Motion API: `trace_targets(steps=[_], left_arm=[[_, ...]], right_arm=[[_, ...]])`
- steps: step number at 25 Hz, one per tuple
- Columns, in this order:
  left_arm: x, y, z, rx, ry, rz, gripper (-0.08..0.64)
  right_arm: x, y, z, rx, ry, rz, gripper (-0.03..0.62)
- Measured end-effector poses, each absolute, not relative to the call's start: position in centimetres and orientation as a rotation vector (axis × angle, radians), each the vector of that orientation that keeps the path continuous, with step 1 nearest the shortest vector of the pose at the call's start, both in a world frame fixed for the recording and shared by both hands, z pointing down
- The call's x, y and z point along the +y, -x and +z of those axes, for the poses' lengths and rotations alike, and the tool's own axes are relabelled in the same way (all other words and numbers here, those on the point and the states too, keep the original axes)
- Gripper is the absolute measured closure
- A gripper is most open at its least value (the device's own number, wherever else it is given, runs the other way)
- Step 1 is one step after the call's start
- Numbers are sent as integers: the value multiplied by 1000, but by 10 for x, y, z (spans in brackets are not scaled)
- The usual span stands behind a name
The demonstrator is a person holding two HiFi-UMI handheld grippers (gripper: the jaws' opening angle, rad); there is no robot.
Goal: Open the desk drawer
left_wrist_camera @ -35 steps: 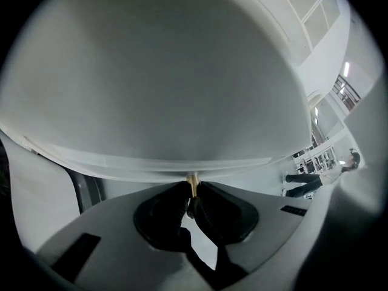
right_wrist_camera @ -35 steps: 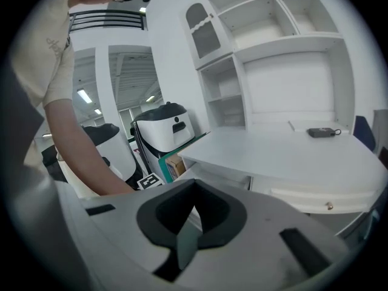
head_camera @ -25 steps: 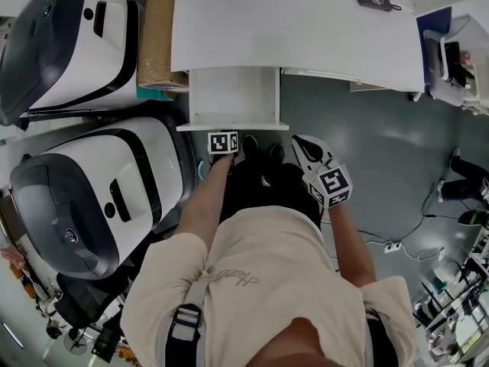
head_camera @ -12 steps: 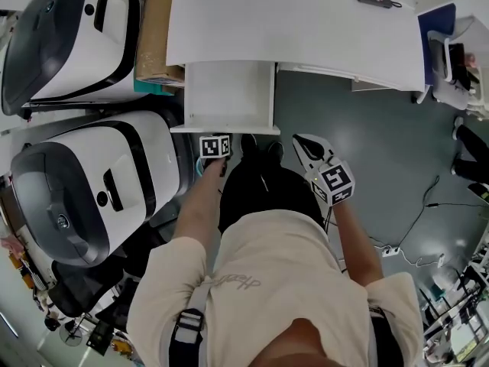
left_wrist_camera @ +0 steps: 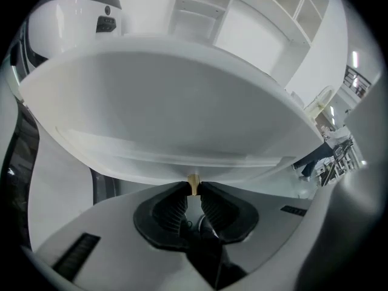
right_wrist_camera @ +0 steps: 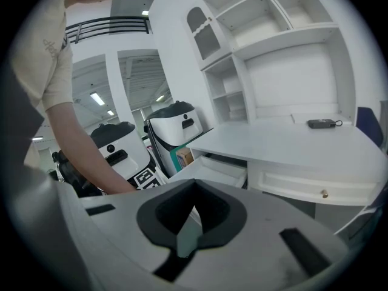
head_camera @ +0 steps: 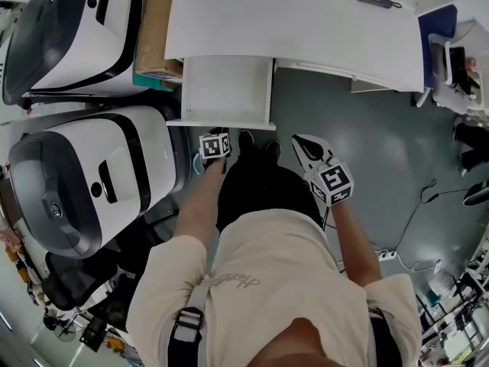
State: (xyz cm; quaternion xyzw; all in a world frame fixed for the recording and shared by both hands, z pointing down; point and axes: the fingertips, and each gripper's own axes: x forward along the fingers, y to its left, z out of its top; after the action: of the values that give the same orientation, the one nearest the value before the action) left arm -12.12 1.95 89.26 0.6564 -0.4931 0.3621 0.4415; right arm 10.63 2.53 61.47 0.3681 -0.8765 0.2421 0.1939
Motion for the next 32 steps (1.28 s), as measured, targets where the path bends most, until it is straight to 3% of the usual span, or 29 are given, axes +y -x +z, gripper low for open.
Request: trace_targets(steps=[15,25,32], left_arm=[[35,119,816,-1278,-1744,760,482],[37,124,711,-1278,-1978,616,483],[21,121,602,-1275,-2252,485,541]], right_arm=[[57,-124,610,-2493,-1005,670,595],[51,-99,575,-2546,-1033,665,595],[43,-73,522,-2599,-1122,565,595]])
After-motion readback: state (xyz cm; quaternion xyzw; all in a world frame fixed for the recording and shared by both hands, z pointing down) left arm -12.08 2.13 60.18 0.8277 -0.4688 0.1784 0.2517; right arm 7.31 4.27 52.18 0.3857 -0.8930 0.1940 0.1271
